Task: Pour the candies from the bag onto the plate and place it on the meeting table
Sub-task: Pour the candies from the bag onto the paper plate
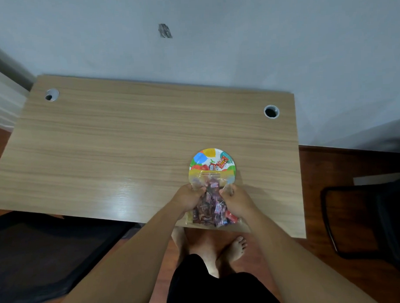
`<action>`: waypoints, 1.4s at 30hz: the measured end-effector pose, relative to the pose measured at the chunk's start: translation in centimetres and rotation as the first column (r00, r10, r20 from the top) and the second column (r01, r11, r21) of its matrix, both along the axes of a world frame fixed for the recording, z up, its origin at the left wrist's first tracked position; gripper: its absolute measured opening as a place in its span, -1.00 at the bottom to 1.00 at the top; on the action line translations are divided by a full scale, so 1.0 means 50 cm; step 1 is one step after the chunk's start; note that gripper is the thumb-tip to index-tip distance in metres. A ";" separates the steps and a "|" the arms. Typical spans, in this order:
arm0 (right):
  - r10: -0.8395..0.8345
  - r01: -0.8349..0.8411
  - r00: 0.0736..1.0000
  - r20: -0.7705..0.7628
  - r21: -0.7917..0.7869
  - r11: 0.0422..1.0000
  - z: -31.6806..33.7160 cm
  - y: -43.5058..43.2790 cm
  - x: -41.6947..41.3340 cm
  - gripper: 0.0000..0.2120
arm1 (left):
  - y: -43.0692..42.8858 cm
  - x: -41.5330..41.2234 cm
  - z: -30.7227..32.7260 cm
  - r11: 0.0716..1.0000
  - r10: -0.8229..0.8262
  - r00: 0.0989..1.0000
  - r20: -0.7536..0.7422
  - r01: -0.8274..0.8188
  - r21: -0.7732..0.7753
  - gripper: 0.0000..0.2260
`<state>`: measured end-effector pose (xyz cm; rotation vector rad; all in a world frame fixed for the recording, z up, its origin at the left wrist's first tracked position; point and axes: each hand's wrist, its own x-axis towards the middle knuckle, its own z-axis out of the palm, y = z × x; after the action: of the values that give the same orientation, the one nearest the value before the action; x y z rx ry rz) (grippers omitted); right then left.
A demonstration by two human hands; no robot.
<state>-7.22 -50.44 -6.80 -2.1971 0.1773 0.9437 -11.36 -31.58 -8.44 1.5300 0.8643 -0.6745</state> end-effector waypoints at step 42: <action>-0.053 0.052 0.998 -0.040 -0.015 0.999 -0.009 -0.027 0.003 -0.72 | -0.001 -0.012 0.039 0.978 0.150 0.987 -0.054 -0.156 -0.142 -0.73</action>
<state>-7.08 -51.79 -7.23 -2.1764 0.2599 0.9606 -11.98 -31.63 -6.48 1.3084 0.9345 -0.6457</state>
